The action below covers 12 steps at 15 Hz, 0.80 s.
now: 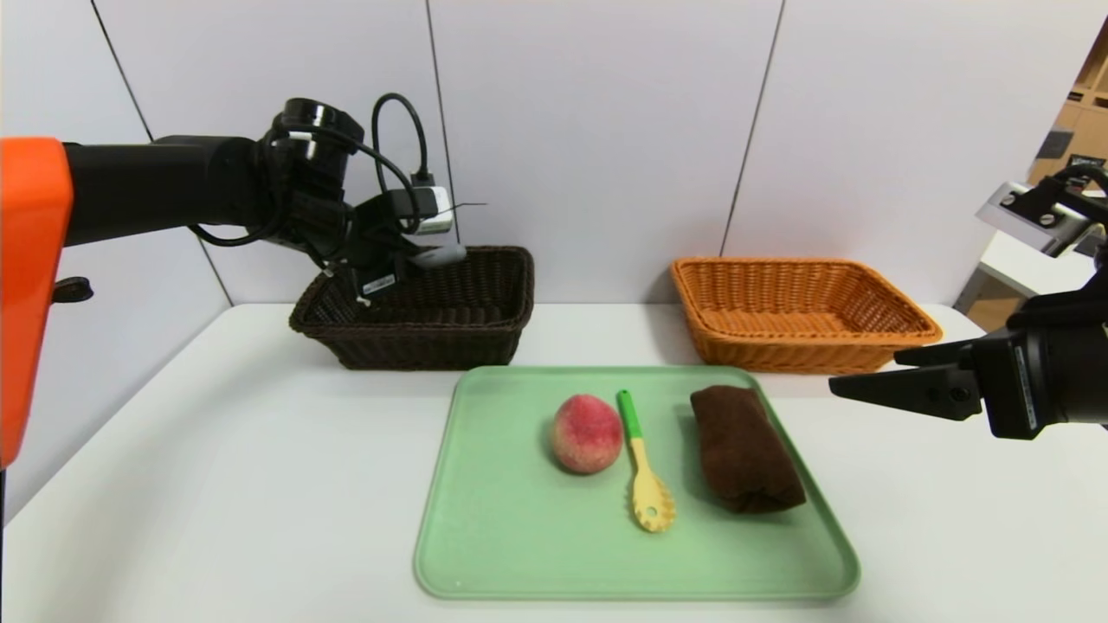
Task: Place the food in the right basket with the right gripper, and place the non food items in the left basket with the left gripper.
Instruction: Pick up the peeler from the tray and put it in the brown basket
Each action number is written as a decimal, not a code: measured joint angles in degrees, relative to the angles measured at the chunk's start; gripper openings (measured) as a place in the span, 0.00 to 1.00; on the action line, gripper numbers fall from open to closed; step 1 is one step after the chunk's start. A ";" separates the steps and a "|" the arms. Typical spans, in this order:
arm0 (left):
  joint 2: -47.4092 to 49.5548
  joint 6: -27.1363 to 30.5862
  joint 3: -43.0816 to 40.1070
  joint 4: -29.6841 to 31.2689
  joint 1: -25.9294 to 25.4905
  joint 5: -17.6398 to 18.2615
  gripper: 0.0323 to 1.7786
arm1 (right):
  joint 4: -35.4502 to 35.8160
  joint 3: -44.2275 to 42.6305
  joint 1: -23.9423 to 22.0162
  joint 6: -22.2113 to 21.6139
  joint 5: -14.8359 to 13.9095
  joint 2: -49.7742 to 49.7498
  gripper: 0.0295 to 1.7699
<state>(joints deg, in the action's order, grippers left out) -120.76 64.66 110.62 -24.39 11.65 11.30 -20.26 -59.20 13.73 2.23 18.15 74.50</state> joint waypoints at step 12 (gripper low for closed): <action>-3.55 -0.46 -0.11 1.46 -0.46 -0.01 0.61 | -0.05 0.99 -0.04 -0.06 -0.10 -0.30 0.97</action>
<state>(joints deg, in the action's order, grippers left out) -124.31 64.20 110.51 -22.93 11.19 11.29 -20.31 -58.21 13.69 2.17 18.05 74.19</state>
